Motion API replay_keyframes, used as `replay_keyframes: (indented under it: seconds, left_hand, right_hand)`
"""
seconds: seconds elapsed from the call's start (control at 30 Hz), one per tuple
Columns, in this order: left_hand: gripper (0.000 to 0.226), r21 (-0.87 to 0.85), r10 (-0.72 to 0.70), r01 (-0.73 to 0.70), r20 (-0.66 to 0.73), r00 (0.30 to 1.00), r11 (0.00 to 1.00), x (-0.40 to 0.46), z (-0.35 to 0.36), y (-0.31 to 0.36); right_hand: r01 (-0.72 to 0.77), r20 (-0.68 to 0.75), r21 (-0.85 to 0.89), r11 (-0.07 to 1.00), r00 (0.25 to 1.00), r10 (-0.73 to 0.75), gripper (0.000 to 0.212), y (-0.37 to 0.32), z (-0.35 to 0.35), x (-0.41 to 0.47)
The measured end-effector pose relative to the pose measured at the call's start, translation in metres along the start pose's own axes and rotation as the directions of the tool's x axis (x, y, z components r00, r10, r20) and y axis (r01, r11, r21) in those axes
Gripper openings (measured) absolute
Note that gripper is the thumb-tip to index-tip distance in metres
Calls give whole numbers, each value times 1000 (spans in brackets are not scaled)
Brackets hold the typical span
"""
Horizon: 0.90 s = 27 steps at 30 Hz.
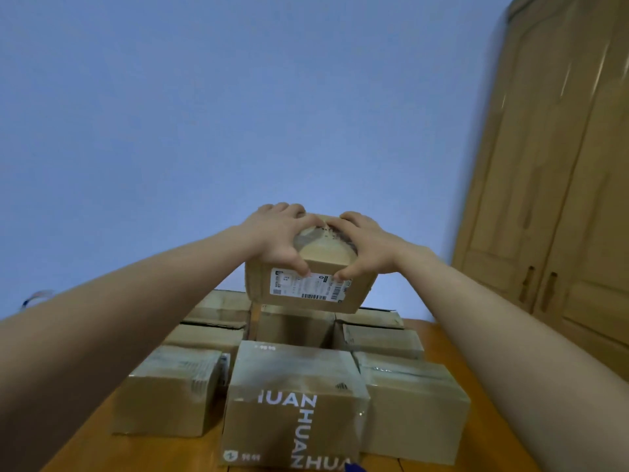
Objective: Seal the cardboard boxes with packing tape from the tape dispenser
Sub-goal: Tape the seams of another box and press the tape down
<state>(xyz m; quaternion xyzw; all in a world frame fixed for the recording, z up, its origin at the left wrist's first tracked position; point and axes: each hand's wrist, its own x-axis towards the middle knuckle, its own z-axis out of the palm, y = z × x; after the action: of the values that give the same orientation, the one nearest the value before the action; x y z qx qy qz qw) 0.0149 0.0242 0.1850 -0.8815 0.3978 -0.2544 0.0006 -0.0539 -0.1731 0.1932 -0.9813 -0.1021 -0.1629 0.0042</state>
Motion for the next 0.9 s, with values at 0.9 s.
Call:
replay_keyframes:
  seconds: [0.9]
  left_hand:
    - [98,-251,-50,113,245,968,962,21,184,-18]
  right_hand:
    - [-79,268,100,992,962,50,114,62,164,48]
